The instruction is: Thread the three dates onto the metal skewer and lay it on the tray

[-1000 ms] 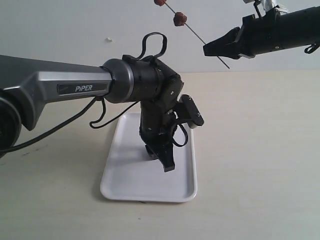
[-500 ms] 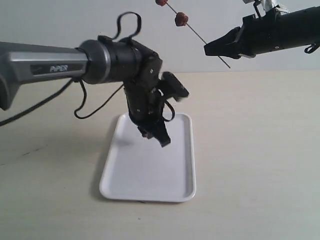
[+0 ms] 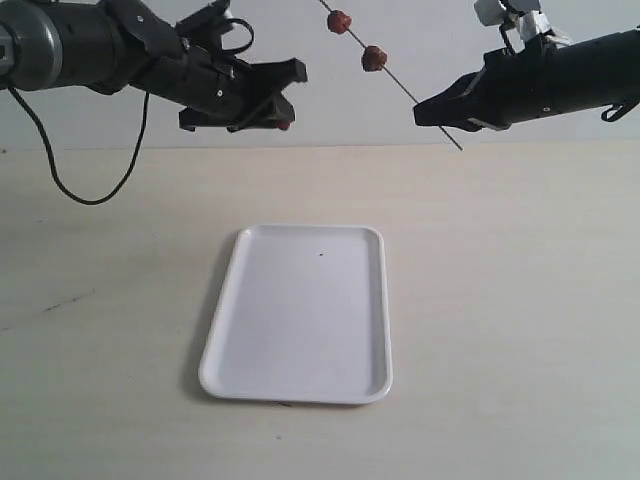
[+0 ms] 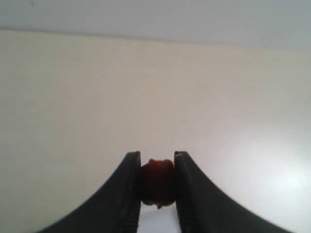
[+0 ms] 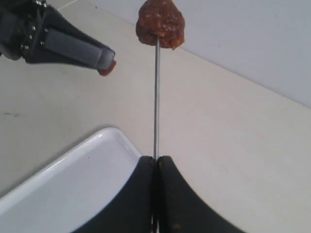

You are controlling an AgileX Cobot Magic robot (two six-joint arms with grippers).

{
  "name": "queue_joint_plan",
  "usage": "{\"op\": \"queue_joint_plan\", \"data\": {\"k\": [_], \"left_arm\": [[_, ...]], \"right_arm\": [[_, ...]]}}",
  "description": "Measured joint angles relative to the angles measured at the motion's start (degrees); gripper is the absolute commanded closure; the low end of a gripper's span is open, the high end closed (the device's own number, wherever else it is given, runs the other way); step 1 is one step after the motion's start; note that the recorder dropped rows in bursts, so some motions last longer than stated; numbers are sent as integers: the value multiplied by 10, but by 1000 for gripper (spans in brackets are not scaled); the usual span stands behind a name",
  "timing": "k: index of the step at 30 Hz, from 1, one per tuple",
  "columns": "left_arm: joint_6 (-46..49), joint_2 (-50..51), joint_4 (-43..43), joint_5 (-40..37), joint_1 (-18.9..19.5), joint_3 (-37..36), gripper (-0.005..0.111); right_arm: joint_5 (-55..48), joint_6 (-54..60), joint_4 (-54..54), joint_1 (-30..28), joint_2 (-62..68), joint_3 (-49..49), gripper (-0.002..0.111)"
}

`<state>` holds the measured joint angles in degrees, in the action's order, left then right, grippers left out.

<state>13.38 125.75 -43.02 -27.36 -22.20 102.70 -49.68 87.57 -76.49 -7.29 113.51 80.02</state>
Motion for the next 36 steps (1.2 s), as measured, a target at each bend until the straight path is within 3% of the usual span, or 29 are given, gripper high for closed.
{"op": "queue_joint_plan", "data": {"k": [4, 8, 21, 36], "left_arm": [[0, 0, -112, 104, 8, 0, 82], [0, 0, -168, 158, 8, 0, 82], [0, 0, -180, 169, 8, 0, 82], [0, 0, -168, 198, 9, 0, 82]], "right_arm": [[17, -46, -4, 0, 15, 0, 108], [-13, -65, -3, 0, 42, 0, 108], [-125, -70, 62, 0, 75, 0, 108], [-122, -103, 90, 0, 75, 0, 108]]}}
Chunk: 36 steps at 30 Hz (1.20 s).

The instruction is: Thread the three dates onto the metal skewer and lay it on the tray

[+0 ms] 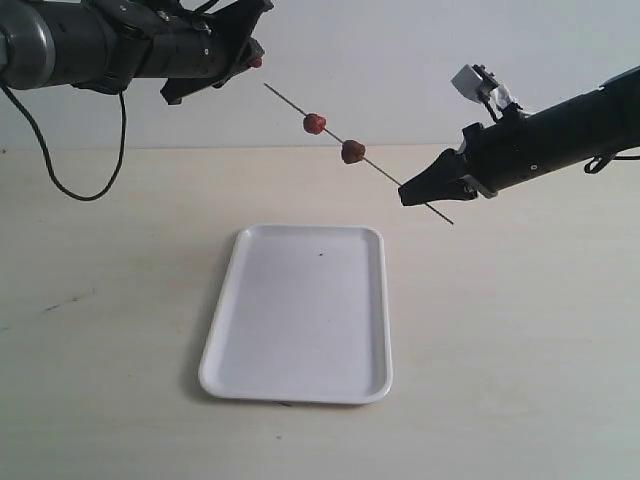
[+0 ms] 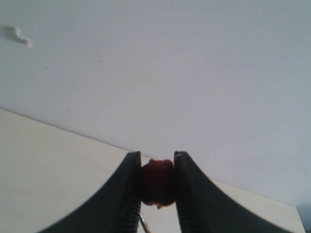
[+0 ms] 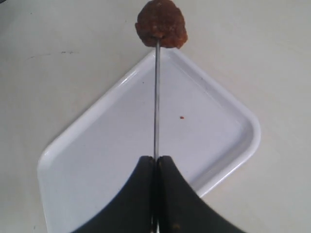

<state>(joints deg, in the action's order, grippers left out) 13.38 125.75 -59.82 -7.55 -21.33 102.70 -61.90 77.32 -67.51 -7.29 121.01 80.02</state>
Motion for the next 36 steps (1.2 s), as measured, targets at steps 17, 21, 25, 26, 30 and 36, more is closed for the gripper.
{"op": "queue_joint_plan", "data": {"k": [17, 21, 25, 26, 30, 36], "left_arm": [[11, 0, 10, 8, 1, 0, 82], [12, 0, 11, 8, 1, 0, 82], [12, 0, 11, 7, 1, 0, 82], [12, 0, 11, 6, 1, 0, 82], [12, 0, 11, 0, 1, 0, 82], [12, 0, 11, -3, 1, 0, 82]], "right_arm": [[-35, 13, -30, 0, 0, 0, 108], [-35, 13, -34, 0, 0, 0, 108], [-34, 14, -35, 0, 0, 0, 108], [-33, 14, -36, 0, 0, 0, 108], [-31, 14, -40, 0, 0, 0, 108], [-30, 15, -42, 0, 0, 0, 108]]}}
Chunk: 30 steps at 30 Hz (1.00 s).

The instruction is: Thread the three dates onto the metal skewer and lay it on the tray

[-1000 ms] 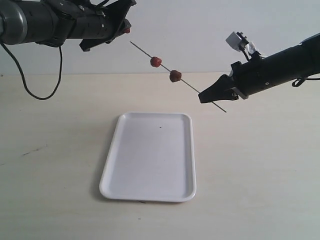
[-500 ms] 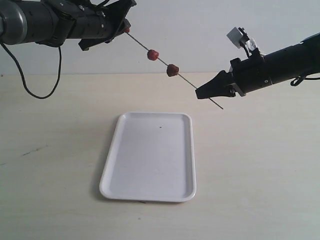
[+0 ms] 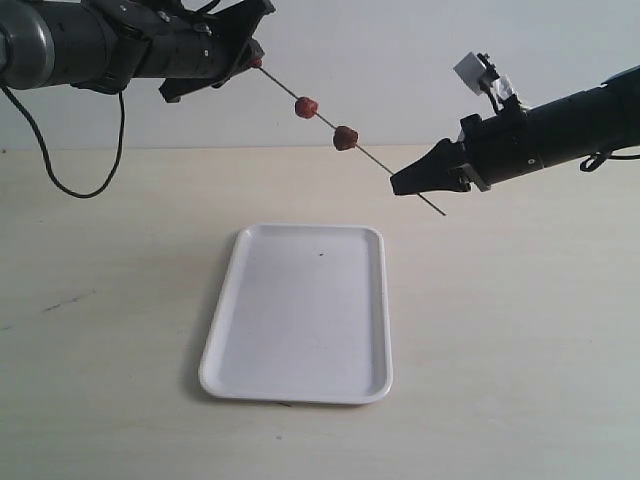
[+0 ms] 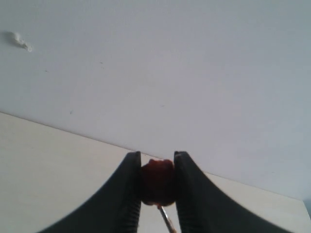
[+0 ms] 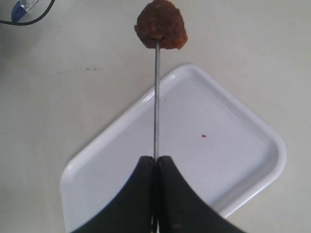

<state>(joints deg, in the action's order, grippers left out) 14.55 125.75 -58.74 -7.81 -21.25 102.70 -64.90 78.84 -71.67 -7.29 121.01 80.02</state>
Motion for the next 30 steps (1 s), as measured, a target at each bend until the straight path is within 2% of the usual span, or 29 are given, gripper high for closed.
{"op": "queue_joint_plan", "data": {"k": [16, 30], "left_arm": [[0, 0, 0, -27, 0, 0, 82], [17, -1, -1, -17, -2, 0, 82]], "right_arm": [[4, 15, -19, 0, 0, 0, 108], [70, 45, -54, 37, 0, 0, 108]]}}
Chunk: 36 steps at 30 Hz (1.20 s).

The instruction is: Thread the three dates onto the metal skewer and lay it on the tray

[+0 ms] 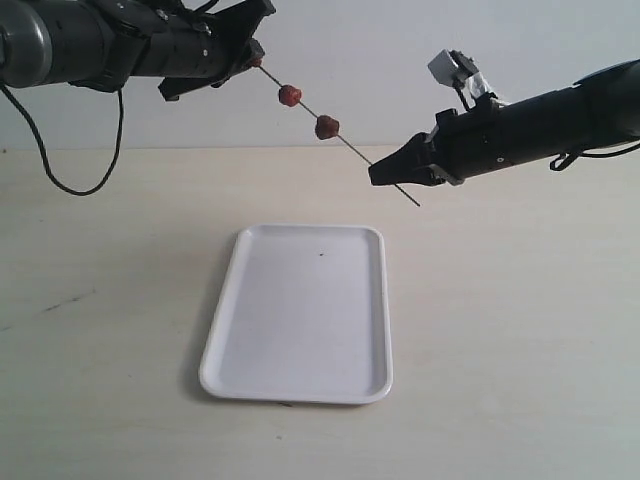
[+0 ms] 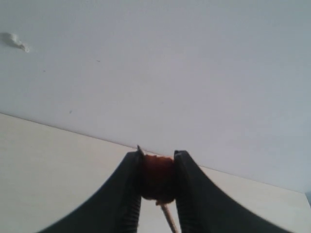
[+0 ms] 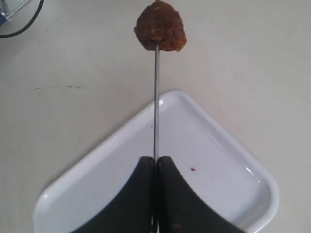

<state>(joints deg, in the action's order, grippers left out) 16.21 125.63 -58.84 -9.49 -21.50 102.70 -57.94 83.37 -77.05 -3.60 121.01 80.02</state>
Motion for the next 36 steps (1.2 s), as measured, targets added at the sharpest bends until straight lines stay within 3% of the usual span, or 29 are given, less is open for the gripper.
{"op": "queue_joint_plan", "data": {"k": [36], "left_arm": [[18, 0, -1, -38, -34, 0, 82]], "right_arm": [[51, 39, -95, 27, 0, 0, 108]]}}
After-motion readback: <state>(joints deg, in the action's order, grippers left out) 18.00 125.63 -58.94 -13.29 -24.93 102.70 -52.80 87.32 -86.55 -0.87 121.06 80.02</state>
